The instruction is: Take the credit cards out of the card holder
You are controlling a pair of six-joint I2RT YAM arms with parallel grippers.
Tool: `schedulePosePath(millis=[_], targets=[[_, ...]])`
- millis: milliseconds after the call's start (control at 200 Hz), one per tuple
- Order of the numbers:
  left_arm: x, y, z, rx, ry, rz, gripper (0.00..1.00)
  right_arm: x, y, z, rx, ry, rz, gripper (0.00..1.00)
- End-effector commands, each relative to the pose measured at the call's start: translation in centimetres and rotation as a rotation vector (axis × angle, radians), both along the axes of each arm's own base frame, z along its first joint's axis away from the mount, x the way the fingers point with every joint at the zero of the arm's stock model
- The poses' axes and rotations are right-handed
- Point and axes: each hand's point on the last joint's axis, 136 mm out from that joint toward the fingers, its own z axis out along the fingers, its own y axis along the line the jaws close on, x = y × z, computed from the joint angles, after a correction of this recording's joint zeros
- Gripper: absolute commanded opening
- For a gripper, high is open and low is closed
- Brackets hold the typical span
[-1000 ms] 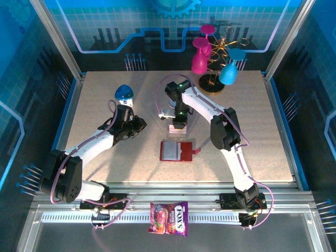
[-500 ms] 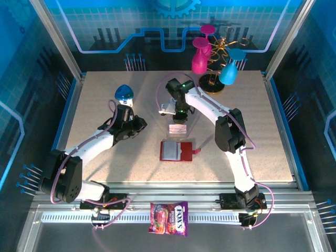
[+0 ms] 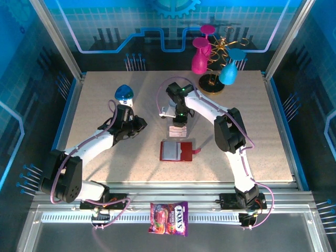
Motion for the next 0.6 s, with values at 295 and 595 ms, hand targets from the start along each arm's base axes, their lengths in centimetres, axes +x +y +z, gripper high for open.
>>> schedulePosePath(millis=[295, 595], targets=[[0.2, -0.4, 0.3, -0.008, 0.009, -0.032, 0.18, 1.2, 0.2, 3.4, 0.041, -0.101, -0.059, 0.35], [-0.6, -2.8, -0.6, -0.082, 0.043, -0.155, 0.16, 0.2, 0.9, 7.7, 0.219, -0.144, -0.312, 0.37]])
